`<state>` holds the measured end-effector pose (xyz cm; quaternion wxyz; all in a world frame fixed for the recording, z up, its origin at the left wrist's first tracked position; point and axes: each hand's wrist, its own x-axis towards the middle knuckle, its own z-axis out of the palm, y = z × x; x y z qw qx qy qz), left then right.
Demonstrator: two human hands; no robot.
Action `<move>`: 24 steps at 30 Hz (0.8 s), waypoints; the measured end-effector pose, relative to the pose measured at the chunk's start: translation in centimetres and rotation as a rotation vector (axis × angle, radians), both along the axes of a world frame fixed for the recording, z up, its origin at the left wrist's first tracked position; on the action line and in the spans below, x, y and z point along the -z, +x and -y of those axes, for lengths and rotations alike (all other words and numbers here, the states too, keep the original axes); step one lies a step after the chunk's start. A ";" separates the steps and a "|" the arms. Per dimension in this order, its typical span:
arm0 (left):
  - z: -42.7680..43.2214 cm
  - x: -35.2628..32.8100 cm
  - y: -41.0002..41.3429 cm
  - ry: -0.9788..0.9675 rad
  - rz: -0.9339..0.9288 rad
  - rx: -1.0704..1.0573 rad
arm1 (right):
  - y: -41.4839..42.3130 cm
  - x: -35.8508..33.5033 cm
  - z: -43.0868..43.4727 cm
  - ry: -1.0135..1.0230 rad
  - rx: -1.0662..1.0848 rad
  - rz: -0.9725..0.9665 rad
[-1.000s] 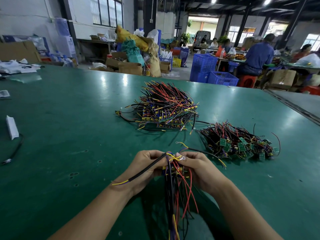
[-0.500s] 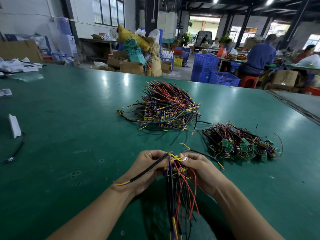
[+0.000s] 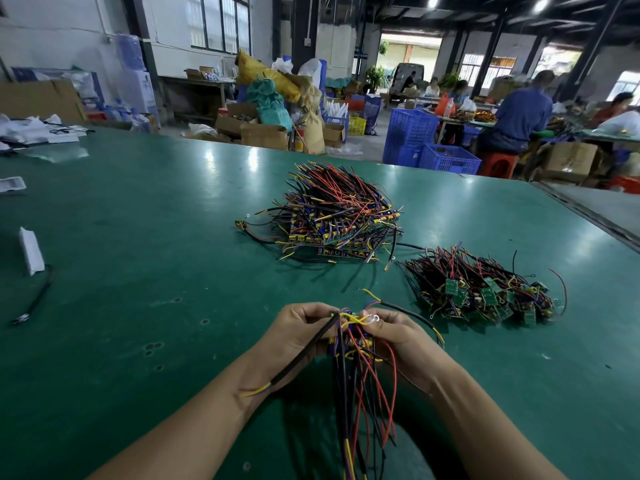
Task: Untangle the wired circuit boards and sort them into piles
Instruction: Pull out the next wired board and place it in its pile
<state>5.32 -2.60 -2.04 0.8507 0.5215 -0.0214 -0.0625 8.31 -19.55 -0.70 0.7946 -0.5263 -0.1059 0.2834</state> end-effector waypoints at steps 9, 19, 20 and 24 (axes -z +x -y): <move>-0.4 -0.5 0.2 -0.096 -0.017 -0.014 | 0.4 0.2 0.6 0.079 -0.051 -0.044; -1.1 -0.6 1.0 -0.023 -0.038 -0.166 | 0.9 0.0 0.9 -0.075 0.163 -0.049; -1.3 -0.6 1.1 -0.041 -0.036 -0.194 | 1.0 0.0 1.0 -0.081 0.198 -0.051; -1.9 -0.9 1.7 -0.077 -0.068 -0.375 | 1.9 0.1 1.7 0.010 0.365 -0.076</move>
